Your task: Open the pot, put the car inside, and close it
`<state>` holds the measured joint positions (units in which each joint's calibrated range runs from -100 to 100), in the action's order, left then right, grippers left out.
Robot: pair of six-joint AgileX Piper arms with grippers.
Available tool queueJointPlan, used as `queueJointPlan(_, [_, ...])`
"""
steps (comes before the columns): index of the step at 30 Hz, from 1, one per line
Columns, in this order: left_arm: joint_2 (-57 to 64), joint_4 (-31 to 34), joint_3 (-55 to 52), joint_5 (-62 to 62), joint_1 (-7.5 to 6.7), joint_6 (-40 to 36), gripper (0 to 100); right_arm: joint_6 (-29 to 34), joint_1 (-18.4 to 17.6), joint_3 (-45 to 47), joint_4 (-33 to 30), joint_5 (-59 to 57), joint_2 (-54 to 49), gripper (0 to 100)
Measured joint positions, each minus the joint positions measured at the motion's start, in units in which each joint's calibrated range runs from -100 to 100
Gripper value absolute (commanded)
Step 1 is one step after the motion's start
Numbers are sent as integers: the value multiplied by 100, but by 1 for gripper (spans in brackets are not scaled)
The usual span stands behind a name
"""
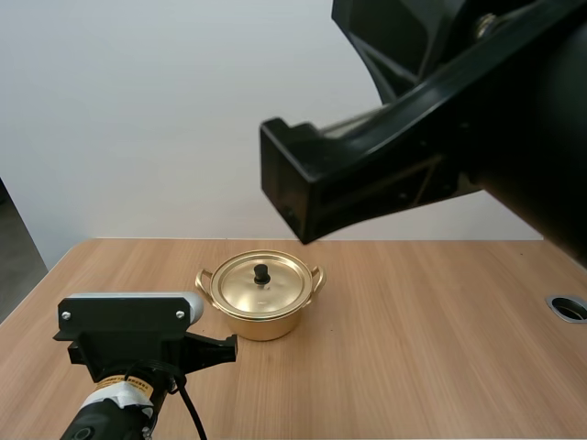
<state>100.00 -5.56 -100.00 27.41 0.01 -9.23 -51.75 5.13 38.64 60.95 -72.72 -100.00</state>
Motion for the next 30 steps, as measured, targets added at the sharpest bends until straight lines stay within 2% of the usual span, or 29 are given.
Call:
queueJointPlan(11, [0,0,0,0,0,0,0,0,-7,0,0,0,0,0])
queueJointPlan(14, [0,0,0,0,0,0,0,169,-25,94,-185,16,0,0])
queueJointPlan(23, [0,0,0,0,0,0,0,345,-134,1218,-1719,-853,0,0])
queueJointPlan(30, [0,0,0,0,0,0,0,345,-134,2350,-2898,-283,4,0])
